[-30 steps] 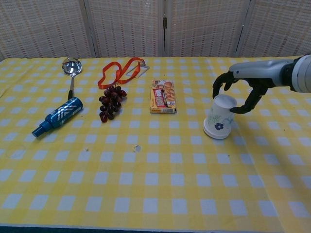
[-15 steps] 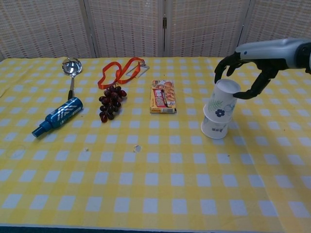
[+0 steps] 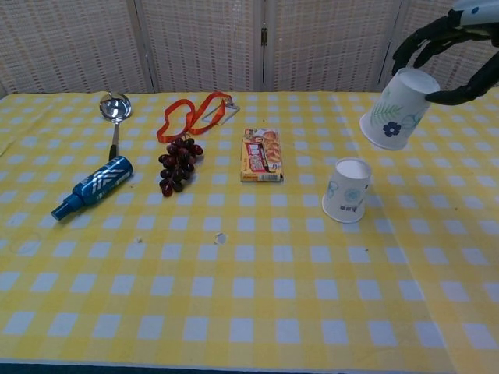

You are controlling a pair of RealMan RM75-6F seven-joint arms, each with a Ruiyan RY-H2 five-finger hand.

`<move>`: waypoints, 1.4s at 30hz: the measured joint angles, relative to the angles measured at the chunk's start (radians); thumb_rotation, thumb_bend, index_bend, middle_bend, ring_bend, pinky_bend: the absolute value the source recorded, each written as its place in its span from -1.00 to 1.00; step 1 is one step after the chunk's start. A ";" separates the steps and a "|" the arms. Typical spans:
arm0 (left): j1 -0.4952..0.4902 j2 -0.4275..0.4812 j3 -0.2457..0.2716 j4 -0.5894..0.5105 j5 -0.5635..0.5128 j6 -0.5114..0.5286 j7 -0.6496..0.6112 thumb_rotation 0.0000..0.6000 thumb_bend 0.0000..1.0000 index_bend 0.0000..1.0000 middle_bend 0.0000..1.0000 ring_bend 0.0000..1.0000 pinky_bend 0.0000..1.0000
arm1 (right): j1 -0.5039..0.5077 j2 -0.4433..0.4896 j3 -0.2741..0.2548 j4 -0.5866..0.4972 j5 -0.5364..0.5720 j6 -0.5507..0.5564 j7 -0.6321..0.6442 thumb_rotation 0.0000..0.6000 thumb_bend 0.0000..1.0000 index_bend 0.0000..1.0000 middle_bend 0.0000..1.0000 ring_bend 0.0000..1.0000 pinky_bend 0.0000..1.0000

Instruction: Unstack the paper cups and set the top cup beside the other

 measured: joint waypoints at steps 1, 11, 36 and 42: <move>-0.001 -0.001 0.000 0.000 0.001 0.000 0.000 1.00 -0.48 -0.88 -1.00 -1.00 -1.00 | -0.005 0.002 -0.001 0.007 0.000 0.000 0.008 1.00 -0.15 -0.29 -0.69 -0.64 -0.84; -0.006 -0.003 0.001 -0.002 0.002 -0.007 0.006 1.00 -0.48 -0.89 -1.00 -1.00 -1.00 | -0.039 -0.086 -0.034 0.178 -0.006 -0.054 0.080 1.00 -0.14 -0.29 -0.68 -0.64 -0.82; -0.005 -0.002 0.003 -0.003 -0.013 -0.019 0.009 1.00 -0.48 -0.89 -1.00 -1.00 -1.00 | -0.059 -0.271 -0.057 0.398 -0.104 -0.144 0.161 1.00 -0.15 -0.44 -0.69 -0.66 -0.82; -0.006 -0.004 0.003 0.002 -0.015 -0.022 0.008 1.00 -0.48 -0.89 -1.00 -1.00 -1.00 | -0.060 -0.263 -0.057 0.395 -0.104 -0.151 0.152 1.00 -0.15 -0.79 -0.72 -0.69 -0.83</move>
